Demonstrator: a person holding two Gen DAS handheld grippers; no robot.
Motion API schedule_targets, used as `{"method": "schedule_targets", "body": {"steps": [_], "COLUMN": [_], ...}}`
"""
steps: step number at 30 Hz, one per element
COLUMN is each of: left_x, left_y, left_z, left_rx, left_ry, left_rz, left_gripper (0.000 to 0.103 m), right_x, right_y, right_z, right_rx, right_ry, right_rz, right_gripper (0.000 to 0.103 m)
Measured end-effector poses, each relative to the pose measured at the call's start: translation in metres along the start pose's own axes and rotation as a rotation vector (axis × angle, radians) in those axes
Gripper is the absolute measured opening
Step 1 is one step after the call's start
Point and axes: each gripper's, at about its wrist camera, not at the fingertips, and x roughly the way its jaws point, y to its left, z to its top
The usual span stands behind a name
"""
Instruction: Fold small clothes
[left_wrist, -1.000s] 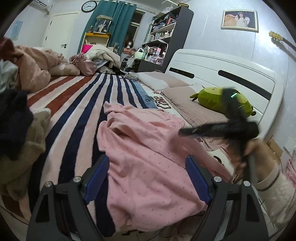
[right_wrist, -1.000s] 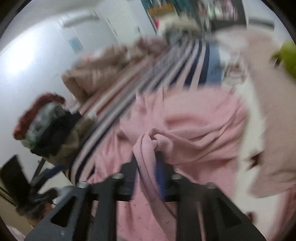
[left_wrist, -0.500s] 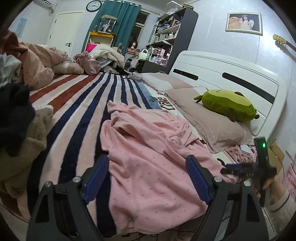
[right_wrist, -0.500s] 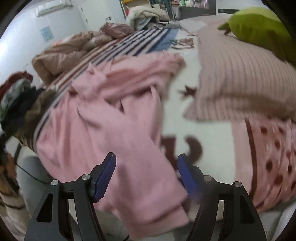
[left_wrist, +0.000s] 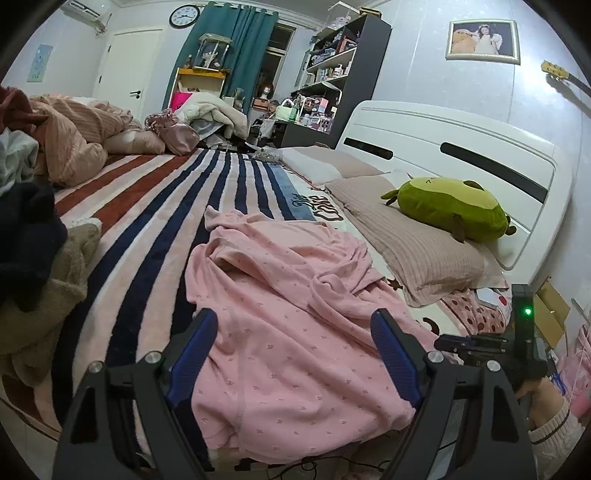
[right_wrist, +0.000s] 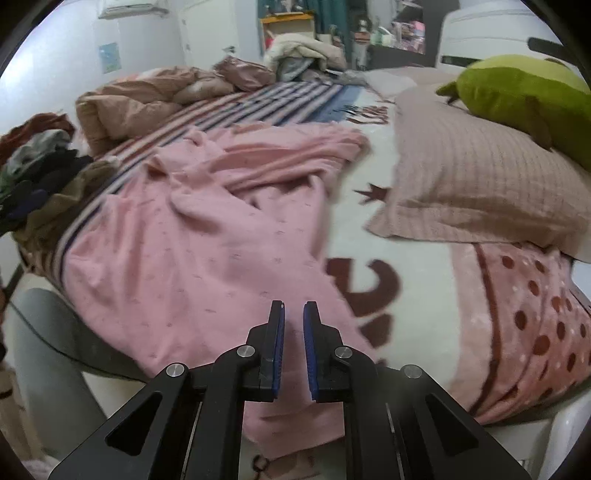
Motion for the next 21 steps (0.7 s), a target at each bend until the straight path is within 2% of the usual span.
{"method": "schedule_targets", "body": {"steps": [1,3,5,7,8,10,13,16,21], "left_x": [0.0,0.0,0.001,0.002,0.003,0.006,0.009,0.011,0.013], "left_y": [-0.001,-0.003,-0.003,-0.004,-0.005,-0.007,-0.011,-0.014,-0.011], "left_z": [0.0,0.0,0.0,0.0,0.0,0.0,0.001,0.002,0.002], "left_rx": [0.007,0.012,0.007,0.004,0.004,0.008,0.019,0.025,0.008], "left_ry": [0.002,0.005,0.009,0.014,0.016,0.023,0.029,0.029,0.018], "left_rz": [0.001,0.004,0.006,0.006,0.005,0.004,-0.004,-0.006,-0.021], "left_gripper": [0.082,0.082,0.082,0.082,0.082,0.082,0.082,0.082,0.082], "right_x": [0.002,0.006,0.013,0.011,0.011,0.012,0.01,0.0,-0.022], "right_y": [-0.006,-0.019,-0.024,-0.023,-0.02,-0.015,-0.004,0.002,0.007], "right_z": [-0.001,-0.004,-0.009,-0.012,-0.013,-0.014,-0.015,-0.013,0.002], "right_rx": [0.023,0.059,0.073,0.069,0.063,0.05,-0.007,-0.028,-0.006], "right_ry": [0.003,0.012,0.045,0.027,0.022,0.022,0.001,-0.047,-0.116], "right_rz": [-0.008,0.009,0.068,0.083,0.098,0.107,0.083,0.062,0.137], "right_gripper": [0.033,0.053,0.054,0.057,0.055,0.029,0.009,0.005,0.004]}}
